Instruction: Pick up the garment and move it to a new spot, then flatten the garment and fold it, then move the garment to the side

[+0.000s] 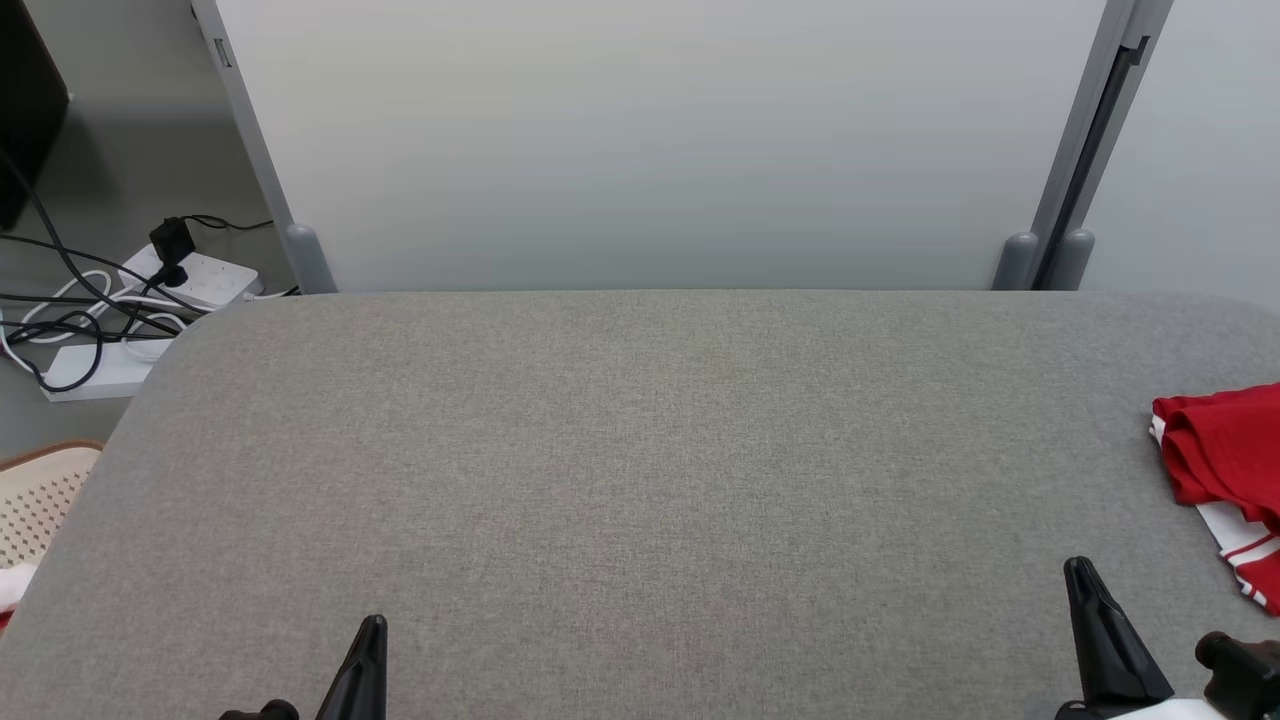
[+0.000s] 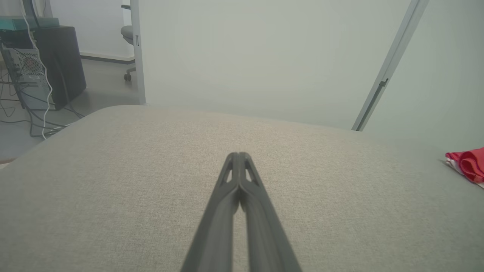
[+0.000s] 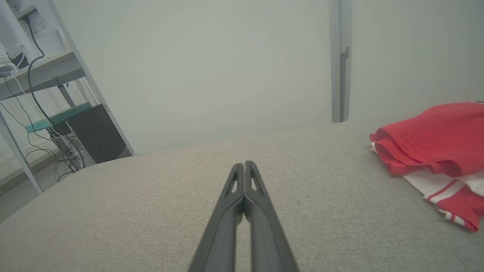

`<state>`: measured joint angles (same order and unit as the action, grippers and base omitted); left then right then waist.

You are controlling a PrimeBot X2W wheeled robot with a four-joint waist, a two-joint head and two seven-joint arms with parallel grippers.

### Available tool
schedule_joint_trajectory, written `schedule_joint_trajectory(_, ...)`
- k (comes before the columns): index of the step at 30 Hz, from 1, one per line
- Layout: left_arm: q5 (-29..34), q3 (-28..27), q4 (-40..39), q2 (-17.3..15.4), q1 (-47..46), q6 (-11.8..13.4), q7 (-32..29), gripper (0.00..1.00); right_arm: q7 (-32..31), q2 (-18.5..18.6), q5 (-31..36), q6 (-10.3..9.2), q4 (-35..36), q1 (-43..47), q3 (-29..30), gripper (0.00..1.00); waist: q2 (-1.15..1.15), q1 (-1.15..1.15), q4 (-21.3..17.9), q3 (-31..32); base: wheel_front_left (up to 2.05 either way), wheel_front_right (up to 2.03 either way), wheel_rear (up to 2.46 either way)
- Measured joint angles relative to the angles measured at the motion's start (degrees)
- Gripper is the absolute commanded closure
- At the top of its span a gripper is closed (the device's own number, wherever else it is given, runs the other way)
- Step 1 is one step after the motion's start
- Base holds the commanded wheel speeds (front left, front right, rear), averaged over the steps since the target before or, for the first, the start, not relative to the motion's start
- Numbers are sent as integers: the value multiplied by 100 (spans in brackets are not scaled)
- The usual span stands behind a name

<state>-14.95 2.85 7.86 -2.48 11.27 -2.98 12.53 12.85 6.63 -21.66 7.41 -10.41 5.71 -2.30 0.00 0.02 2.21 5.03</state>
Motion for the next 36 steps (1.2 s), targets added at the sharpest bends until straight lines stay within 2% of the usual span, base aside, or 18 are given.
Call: schedule_joint_trajectory(36,-2298,-207,208,1,-388,-115,-547,100,-582,-130,-2090,0,-156,-197,290,100,0,-1,-67,-163,0,0,0)
